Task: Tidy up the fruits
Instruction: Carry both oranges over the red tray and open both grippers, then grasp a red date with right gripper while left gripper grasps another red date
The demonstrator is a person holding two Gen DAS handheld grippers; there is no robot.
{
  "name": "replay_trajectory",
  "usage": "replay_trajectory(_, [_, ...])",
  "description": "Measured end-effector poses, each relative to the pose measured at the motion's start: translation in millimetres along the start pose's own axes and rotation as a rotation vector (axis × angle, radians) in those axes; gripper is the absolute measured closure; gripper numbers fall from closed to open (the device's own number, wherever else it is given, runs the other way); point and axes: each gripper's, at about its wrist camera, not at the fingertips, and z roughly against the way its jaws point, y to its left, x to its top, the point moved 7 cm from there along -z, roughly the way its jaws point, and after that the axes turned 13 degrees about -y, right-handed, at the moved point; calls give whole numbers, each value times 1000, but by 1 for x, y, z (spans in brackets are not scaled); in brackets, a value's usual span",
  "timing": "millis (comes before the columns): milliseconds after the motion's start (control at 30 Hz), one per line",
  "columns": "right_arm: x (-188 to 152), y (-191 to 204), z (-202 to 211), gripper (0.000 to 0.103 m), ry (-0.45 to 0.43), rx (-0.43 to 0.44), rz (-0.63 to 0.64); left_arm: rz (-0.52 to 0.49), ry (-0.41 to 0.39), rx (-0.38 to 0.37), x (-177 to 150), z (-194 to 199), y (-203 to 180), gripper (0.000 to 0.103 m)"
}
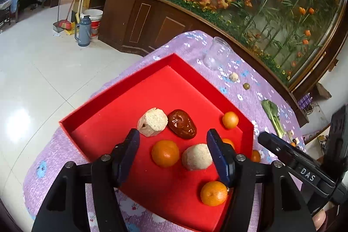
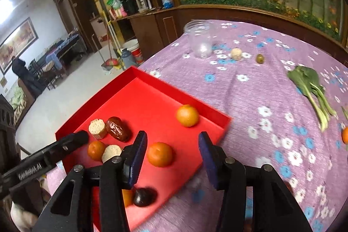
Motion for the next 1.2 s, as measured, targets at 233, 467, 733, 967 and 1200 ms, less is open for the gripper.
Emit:
replay_trajectory(233, [-9,-56,49,44,-33,-72,-95,-31,-22,-31,2,20,-24,36])
replay_trajectory(467, [-32,-126,96,42,-34,-174,-199,-92,6,-91,-14,29,-65,36])
replay_trajectory(733, [-65,-138,117,42,4,-142,-202,-223,55,-151,-46,33,-122,36])
replay_trajectory(967, [-69,-142,106,42,11,-116,-206,-375,145,-232,-94,24,-170,36])
replay_trajectory(1200, [-63,-139,78,42,43,-93,-160,-460,216,-260,-126,11,-188,36])
